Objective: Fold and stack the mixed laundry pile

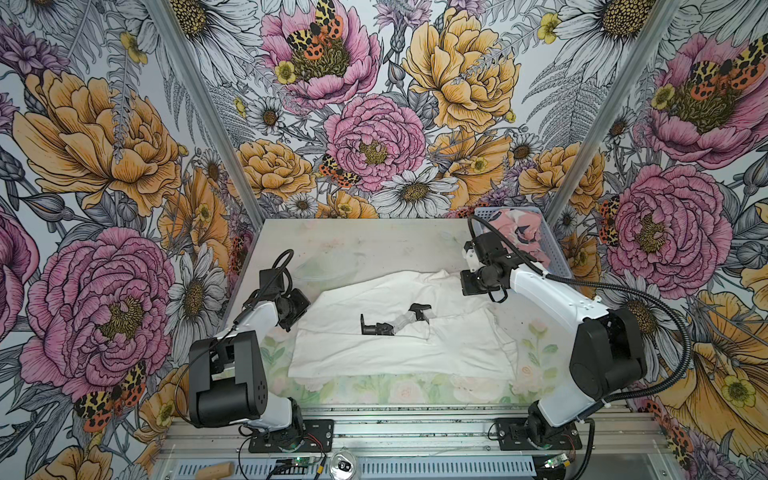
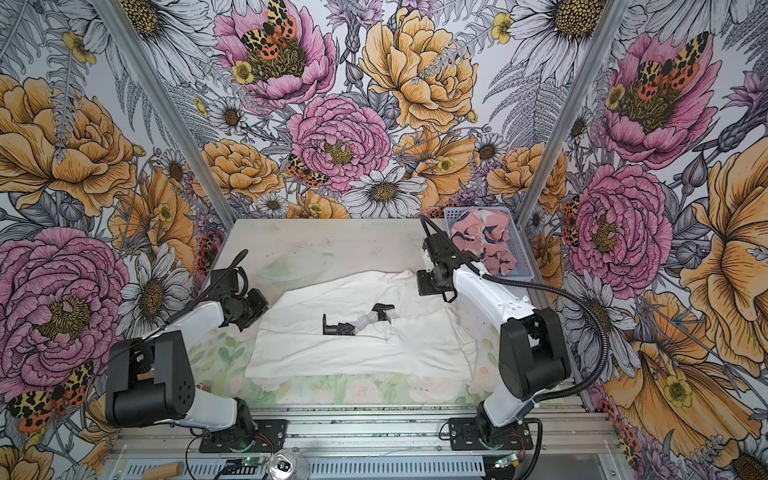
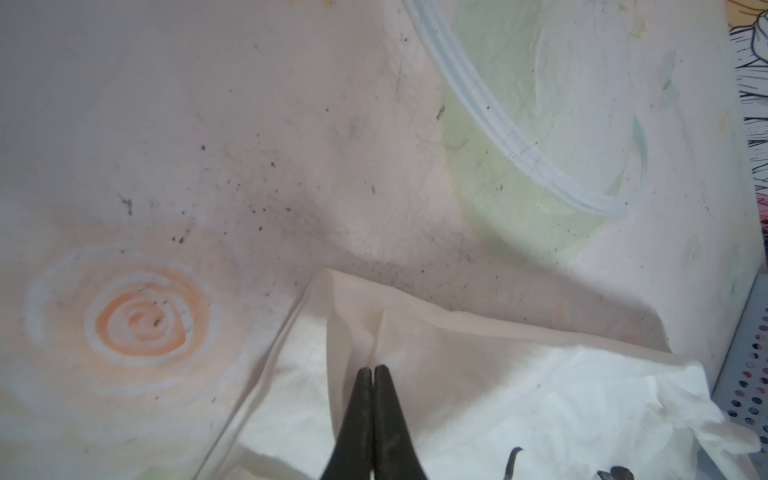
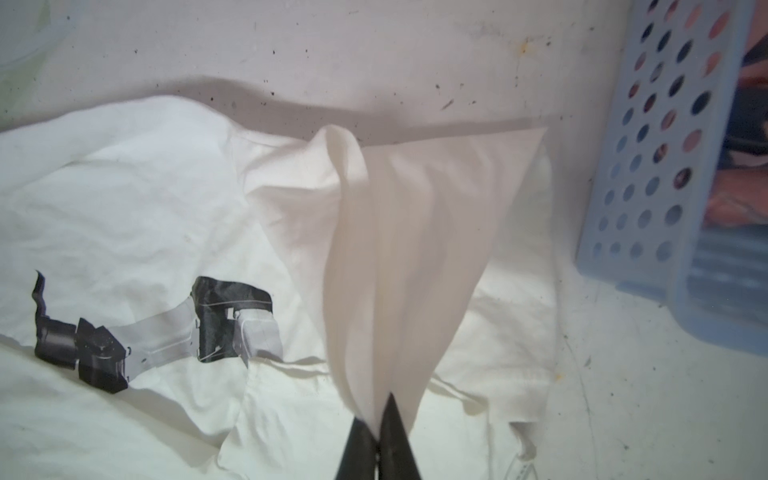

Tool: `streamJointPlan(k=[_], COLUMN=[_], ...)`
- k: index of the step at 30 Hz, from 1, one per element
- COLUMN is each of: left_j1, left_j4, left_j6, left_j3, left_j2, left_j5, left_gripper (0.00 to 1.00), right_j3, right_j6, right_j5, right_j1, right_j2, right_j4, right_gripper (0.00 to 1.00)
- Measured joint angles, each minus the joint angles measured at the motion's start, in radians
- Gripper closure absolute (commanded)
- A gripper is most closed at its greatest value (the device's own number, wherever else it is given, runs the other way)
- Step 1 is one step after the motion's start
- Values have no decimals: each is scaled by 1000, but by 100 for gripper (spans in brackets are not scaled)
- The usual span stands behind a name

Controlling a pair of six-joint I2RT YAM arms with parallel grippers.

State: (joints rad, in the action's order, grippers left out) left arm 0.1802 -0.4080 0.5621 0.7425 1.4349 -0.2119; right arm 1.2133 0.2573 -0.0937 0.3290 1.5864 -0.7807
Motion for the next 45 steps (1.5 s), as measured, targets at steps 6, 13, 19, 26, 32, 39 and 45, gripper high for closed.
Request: streamJointPlan(k=[6,13,19,26,32,39,45], left_j1=[24,80,100,104,105,106,106], left_j4=[-26,-48,-58,-66,-66,-63,-54], left_j6=[54,79,76,75,75,75,74], left_j3=[-75,-100,-100,-103,-140,-159,-154], left_j2=[-97,-185,-180,-198,-194,-193,-160], left_j5=[1,5,5,4,5,14,16], left_gripper=[100,100,100,100,100,100,100], right_j3=[-149,-220,-243,-314,-389,-425,-411], right_j6=[63,133,182,252,310,364,371], right_j5=[-2,53,87,109,112,161,196], right_j1=[6,8,8,8,8,8,-14], right_j2=[-80,-160,-206,-330,-375,-406,-433], right_j4=[-7,-22,-17,-16,-15,-20,-24], right_gripper=[100,100,100,100,100,100,100])
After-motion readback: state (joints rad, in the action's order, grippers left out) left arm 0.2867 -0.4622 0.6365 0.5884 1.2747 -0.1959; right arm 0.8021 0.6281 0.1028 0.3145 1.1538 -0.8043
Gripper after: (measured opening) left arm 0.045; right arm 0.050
